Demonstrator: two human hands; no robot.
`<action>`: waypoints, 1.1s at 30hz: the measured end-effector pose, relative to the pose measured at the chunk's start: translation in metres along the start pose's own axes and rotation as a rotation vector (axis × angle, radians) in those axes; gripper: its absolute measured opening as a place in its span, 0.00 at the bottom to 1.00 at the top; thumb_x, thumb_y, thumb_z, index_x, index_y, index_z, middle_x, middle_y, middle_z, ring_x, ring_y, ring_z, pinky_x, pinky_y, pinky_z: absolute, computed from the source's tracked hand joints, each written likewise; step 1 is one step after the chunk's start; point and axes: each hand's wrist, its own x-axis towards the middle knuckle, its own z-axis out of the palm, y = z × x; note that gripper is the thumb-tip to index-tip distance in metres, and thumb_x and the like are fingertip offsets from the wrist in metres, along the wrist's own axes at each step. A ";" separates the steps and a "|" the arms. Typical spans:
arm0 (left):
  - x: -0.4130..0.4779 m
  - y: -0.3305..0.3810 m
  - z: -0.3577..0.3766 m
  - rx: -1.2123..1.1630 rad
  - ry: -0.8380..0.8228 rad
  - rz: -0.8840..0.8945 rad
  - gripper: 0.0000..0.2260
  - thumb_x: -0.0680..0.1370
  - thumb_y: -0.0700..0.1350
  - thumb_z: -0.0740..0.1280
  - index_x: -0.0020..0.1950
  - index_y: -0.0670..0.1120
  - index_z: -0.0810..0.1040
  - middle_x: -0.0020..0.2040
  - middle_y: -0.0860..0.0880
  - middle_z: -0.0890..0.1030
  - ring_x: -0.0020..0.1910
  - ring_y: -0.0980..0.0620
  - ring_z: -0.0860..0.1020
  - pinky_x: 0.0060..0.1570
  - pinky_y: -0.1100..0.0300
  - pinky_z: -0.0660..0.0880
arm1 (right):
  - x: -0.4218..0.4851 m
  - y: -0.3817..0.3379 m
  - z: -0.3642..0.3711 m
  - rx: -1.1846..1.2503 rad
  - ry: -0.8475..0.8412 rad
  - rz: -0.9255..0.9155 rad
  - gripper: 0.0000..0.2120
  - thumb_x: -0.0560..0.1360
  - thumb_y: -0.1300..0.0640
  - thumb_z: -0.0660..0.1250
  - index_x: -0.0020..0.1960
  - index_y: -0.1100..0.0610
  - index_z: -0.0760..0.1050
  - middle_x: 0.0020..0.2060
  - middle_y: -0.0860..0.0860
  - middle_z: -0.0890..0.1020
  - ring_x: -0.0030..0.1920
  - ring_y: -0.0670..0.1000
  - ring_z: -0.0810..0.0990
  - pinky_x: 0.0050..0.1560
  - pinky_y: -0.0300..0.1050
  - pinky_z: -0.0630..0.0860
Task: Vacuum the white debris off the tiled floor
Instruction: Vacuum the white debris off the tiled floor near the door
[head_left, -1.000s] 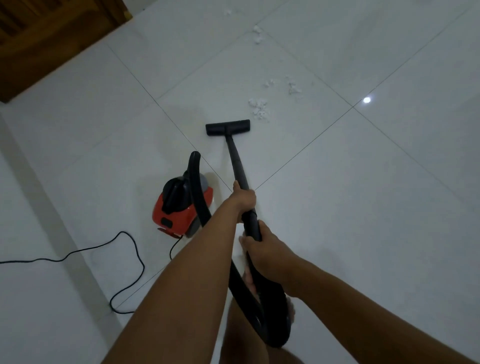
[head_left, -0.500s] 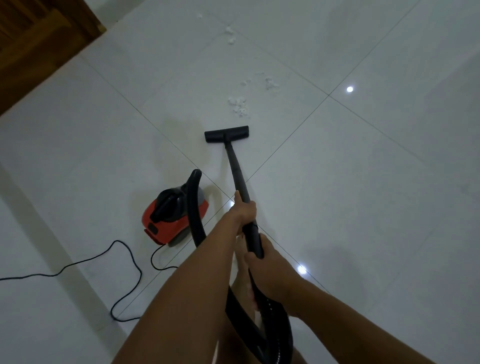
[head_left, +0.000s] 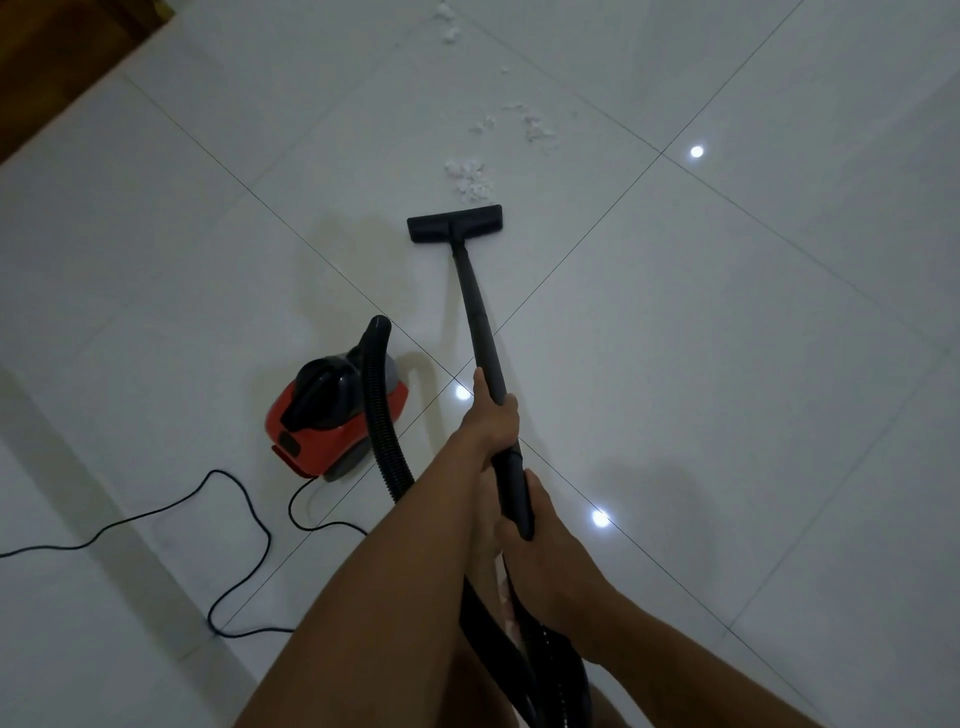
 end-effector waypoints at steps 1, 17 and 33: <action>0.000 -0.003 0.000 0.001 -0.004 0.002 0.31 0.85 0.51 0.54 0.80 0.62 0.37 0.62 0.44 0.74 0.46 0.49 0.75 0.61 0.46 0.76 | -0.003 0.000 0.001 -0.009 0.001 0.002 0.30 0.86 0.53 0.55 0.83 0.44 0.44 0.41 0.50 0.81 0.34 0.46 0.83 0.28 0.31 0.75; 0.001 -0.017 -0.002 0.013 -0.039 -0.007 0.31 0.84 0.52 0.55 0.79 0.64 0.37 0.68 0.40 0.73 0.50 0.45 0.77 0.61 0.44 0.77 | -0.009 0.009 0.011 -0.064 0.007 0.005 0.33 0.87 0.52 0.54 0.82 0.42 0.35 0.68 0.56 0.77 0.64 0.59 0.80 0.24 0.23 0.69; 0.028 -0.010 -0.008 0.002 -0.038 0.034 0.31 0.85 0.51 0.55 0.80 0.63 0.36 0.67 0.41 0.73 0.46 0.49 0.75 0.61 0.45 0.77 | 0.030 0.011 0.015 -0.067 0.027 0.011 0.33 0.86 0.52 0.54 0.82 0.42 0.35 0.46 0.47 0.72 0.62 0.58 0.82 0.25 0.28 0.73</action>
